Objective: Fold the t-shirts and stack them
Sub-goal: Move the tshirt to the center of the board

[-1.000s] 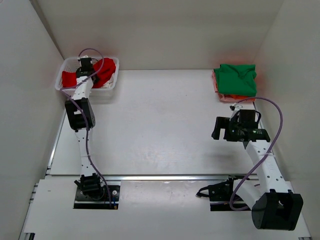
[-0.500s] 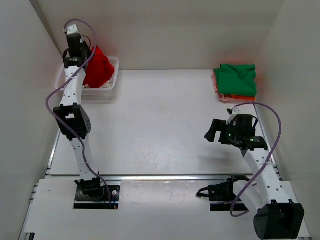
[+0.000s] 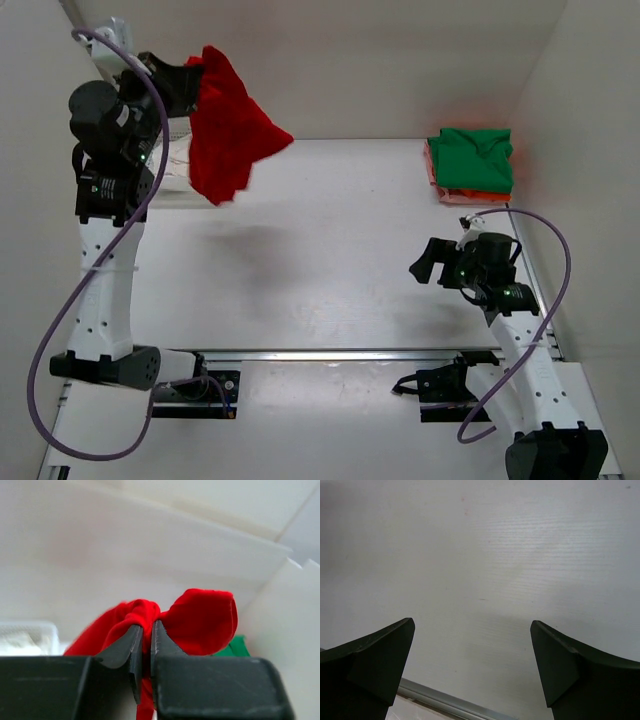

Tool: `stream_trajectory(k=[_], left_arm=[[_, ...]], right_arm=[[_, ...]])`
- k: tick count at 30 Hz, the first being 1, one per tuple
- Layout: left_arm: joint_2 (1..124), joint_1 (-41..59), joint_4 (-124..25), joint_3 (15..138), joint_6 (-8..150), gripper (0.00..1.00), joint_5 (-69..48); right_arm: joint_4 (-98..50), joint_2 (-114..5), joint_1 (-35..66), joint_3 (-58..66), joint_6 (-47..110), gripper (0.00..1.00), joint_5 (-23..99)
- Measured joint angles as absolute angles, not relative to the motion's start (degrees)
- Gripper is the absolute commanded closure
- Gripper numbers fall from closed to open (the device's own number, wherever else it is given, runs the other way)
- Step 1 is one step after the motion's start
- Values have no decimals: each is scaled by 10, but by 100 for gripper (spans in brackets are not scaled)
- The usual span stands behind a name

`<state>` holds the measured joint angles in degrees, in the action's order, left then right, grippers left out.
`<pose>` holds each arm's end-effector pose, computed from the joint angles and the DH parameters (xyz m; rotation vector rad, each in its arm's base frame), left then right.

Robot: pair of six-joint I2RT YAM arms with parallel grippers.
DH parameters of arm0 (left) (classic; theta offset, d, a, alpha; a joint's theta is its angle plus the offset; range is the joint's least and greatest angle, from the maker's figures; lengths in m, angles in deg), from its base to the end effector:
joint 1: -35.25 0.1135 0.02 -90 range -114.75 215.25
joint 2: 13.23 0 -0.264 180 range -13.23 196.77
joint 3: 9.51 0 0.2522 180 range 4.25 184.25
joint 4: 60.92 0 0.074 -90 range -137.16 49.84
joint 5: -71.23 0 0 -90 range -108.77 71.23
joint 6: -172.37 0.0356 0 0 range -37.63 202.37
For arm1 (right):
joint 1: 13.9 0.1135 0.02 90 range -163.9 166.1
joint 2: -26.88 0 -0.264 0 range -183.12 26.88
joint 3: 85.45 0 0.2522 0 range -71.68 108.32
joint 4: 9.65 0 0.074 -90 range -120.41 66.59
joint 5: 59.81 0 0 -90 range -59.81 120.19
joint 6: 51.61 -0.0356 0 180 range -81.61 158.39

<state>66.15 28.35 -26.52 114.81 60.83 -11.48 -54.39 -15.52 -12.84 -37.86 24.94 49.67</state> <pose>0.2549 -0.0354 0.5711 -0.0721 1.4047 -0.5011 0.1589 0.0148 0.2458 0.0621 2.2648 0.5189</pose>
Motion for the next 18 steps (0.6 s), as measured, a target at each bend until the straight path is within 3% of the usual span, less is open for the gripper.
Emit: stream_trajectory(k=[4,5,6,7,10,13,18], left_arm=[[635,273,-266,1052,577,100,-86],[649,265,-264,1037,571,94,-88],[668,258,-259,1028,566,84,-89],[692,254,-256,1021,561,60,-88],[780,258,-252,973,541,33,-61],[841,279,-258,878,514,25,-20],[846,289,-225,756,503,24,-12]], right_arm=[[-527,-177,-109,-346,251,1,489],[-520,-192,-92,-335,251,1,484],[-516,-204,-79,-327,250,1,483],[-511,-218,-63,-319,250,1,478],[-495,-268,-5,-296,250,0,459],[-484,-317,33,-275,251,1,452],[-454,-372,53,-266,248,0,440]])
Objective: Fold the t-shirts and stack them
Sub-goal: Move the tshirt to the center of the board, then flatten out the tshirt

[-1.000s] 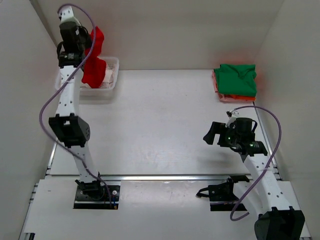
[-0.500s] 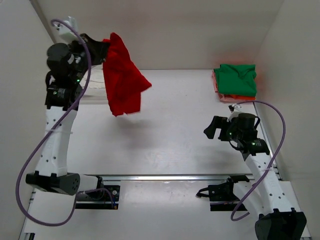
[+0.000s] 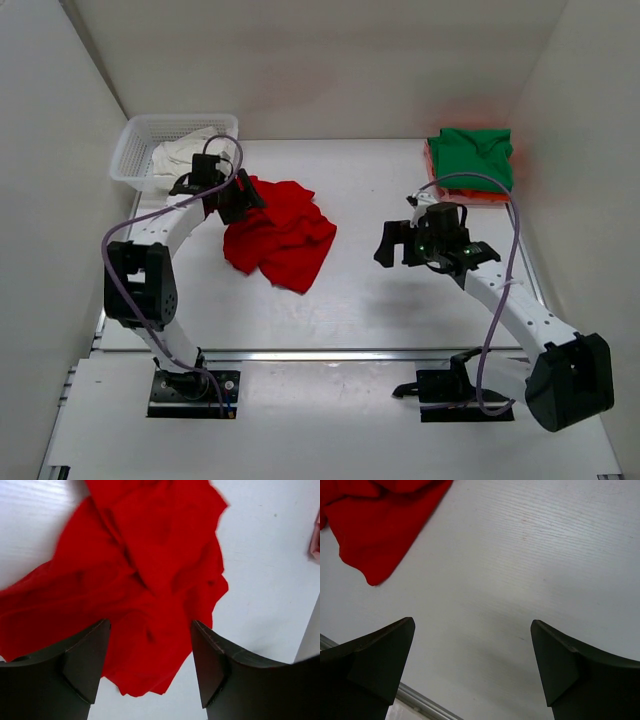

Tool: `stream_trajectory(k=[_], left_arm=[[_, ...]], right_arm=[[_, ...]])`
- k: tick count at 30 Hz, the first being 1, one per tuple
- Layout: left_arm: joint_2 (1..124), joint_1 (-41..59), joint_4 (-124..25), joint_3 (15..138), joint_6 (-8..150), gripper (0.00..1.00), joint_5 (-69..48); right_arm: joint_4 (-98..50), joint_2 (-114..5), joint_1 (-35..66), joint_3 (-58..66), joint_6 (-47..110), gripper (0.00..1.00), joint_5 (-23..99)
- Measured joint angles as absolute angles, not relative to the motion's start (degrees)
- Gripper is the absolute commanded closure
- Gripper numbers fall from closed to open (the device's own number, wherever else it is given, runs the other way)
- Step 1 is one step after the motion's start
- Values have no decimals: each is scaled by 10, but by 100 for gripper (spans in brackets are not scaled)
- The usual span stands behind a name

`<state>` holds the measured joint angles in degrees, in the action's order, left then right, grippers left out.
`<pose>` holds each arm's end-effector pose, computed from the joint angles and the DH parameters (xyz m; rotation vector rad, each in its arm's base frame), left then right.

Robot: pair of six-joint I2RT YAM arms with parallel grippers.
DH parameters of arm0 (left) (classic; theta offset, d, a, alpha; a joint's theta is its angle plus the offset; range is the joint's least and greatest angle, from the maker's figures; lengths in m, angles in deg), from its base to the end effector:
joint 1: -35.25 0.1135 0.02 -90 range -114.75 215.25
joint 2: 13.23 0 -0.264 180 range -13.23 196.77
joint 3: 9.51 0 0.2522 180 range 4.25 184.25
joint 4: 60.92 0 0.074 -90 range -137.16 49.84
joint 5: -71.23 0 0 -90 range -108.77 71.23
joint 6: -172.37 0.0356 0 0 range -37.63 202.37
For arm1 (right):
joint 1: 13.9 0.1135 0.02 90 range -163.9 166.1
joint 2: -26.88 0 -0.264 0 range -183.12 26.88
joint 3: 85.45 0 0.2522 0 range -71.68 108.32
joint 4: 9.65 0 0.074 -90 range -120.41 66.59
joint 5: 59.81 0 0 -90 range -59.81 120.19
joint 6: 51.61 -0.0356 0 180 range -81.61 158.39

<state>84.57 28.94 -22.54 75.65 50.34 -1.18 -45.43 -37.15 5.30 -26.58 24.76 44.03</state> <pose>0.3664 -0.0513 0.2360 -0.4260 2.4857 -0.6607 0.2216 0.0862 0.2570 -0.2414 2.3143 0.5701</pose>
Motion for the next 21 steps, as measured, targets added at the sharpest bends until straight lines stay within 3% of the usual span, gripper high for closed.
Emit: stream_trajectory(k=[6,9,13,21], left_arm=[[783,214,-218,763,568,25,-95],[758,172,-221,743,587,25,-149],[730,193,-232,668,597,25,-191],[779,218,-232,648,618,22,-293]], right_arm=[[-423,-456,99,-239,227,4,421],[-386,-510,149,-226,198,18,411],[-337,-582,224,-219,151,27,390],[-289,-703,293,-181,68,29,361]])
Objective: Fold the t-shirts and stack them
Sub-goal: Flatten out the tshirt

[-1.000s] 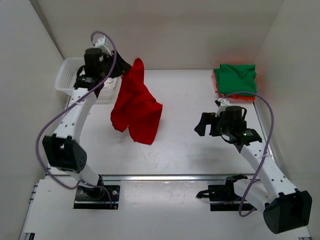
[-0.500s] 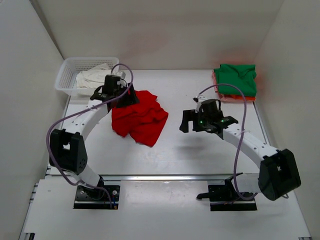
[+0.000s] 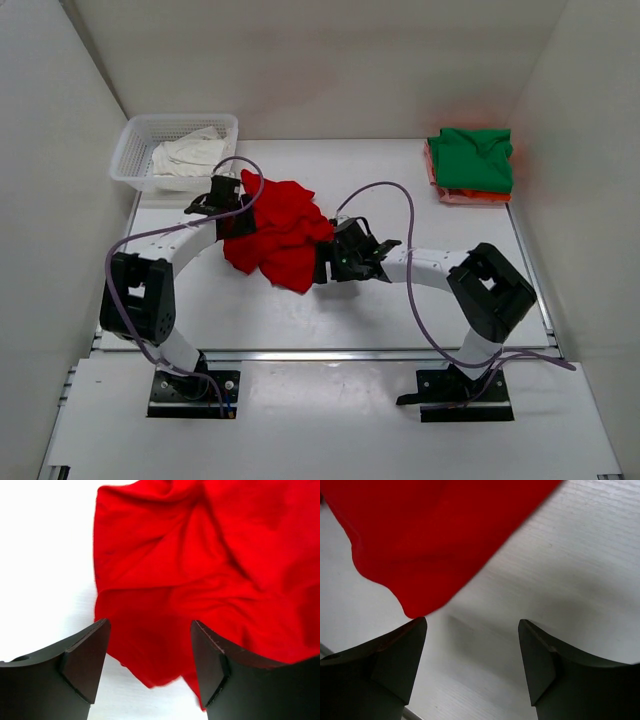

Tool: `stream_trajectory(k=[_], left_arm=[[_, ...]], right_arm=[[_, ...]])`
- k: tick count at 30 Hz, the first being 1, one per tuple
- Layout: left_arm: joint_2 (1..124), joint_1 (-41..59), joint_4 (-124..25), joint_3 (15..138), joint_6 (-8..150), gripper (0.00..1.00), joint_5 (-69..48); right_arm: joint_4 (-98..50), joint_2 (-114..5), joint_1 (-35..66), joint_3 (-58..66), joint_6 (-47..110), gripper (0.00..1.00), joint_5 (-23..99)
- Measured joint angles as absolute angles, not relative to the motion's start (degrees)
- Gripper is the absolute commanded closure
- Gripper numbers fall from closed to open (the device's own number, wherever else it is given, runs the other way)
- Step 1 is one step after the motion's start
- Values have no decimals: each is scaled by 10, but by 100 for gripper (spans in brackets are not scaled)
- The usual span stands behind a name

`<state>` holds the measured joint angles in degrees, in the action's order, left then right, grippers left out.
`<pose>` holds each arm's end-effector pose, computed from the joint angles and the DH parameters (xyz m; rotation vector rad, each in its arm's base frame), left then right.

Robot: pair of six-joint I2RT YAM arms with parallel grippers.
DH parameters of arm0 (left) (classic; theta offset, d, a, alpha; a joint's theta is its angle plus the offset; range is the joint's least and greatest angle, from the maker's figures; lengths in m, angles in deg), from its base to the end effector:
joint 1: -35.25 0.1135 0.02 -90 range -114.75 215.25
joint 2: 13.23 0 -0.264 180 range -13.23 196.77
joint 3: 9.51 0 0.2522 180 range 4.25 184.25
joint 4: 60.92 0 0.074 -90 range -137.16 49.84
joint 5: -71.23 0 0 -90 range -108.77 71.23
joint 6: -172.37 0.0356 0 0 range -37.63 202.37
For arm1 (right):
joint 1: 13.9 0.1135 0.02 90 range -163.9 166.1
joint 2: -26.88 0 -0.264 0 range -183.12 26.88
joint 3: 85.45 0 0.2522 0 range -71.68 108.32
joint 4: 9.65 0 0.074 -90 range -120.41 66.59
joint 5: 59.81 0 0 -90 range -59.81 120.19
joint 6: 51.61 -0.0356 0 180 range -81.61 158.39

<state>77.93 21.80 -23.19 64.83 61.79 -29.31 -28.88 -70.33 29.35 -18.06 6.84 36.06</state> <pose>0.3224 -0.0704 0.2157 -0.2289 2.4891 -0.0133 0.2478 0.2381 0.1674 -0.3084 2.5312 0.6820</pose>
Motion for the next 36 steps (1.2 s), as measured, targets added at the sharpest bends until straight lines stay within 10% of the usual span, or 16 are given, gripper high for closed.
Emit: stream_trajectory(k=[11,14,17,18,26,36], left_arm=[[842,234,-209,630,617,17,-330],[862,237,-201,630,609,58,-325],[865,237,-206,630,604,90,-312],[865,237,-207,630,606,100,-303],[771,258,-168,638,603,100,-263],[550,261,-119,859,597,100,-256]], right_arm=[[-232,-778,334,-125,13,40,367],[-224,-799,344,-106,6,50,373],[-224,-813,346,-97,2,100,387],[-231,-819,345,-97,3,100,393],[-386,-746,305,-97,97,100,371],[-602,-375,-2,-12,281,100,340]])
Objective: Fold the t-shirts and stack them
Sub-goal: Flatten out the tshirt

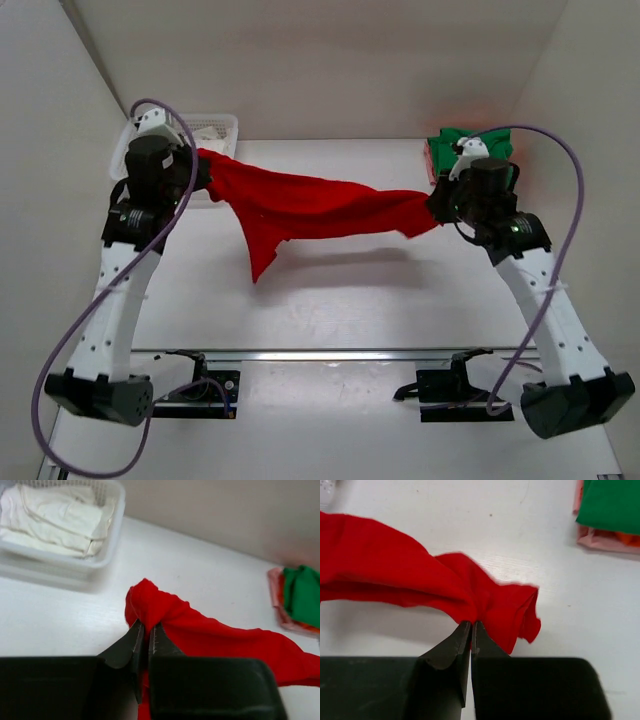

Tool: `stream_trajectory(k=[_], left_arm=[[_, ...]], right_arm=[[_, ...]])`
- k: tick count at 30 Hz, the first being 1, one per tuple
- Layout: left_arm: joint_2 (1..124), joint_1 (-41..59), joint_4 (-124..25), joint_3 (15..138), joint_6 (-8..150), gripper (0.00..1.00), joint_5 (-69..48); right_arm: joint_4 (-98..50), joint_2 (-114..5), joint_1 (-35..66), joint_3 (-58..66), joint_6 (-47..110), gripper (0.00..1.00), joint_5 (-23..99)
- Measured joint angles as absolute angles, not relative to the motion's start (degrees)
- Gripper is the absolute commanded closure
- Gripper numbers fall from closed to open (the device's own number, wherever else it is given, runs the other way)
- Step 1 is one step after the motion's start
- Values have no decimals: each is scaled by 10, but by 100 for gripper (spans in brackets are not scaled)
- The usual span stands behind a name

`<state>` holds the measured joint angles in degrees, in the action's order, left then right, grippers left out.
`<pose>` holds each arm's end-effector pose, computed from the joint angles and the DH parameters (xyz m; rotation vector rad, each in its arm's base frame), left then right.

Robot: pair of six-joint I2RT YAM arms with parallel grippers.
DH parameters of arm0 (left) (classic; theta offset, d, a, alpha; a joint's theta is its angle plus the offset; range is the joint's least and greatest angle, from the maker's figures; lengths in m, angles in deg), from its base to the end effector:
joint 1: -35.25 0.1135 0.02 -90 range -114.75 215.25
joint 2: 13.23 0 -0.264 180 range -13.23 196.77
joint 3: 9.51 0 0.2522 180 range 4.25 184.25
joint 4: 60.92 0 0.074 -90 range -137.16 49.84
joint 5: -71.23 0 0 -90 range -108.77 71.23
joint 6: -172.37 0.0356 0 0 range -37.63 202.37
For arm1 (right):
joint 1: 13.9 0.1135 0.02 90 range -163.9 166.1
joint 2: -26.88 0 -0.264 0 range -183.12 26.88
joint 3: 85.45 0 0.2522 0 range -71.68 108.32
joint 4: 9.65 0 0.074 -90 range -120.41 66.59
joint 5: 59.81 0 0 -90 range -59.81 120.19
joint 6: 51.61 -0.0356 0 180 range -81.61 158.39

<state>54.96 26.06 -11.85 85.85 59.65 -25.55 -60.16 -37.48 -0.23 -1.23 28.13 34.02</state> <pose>0.2452 -0.0354 0.4330 -0.3083 1.9342 -0.2521 0.2299 0.0584 0.3813 -0.1035 2.1183 0.3198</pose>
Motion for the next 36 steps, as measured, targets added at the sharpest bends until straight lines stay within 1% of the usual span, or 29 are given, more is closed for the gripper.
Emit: stream_trajectory(k=[6,12,16,20,27,30,33,35,36], left_arm=[[451,262,-109,873,590,100,-256],[412,260,-83,924,588,100,-261],[405,257,-54,957,583,100,-270],[395,254,-39,965,569,100,-272],[320,244,-28,889,541,100,-264],[315,243,-51,841,541,100,-256],[351,246,-93,758,539,100,-246],[413,244,-123,699,539,100,-245],[450,244,-136,682,539,97,-245]], right_arm=[[-664,-287,-29,5,317,100,345],[-719,-234,-95,45,336,100,366],[-743,-226,-79,99,345,100,362],[-755,-210,-76,106,350,100,367],[-779,-197,-67,86,359,100,376],[-773,-213,-64,62,368,100,387],[-745,-256,-67,16,385,100,405],[-723,-302,-68,-14,393,100,415],[-712,-333,-68,-24,397,99,417]])
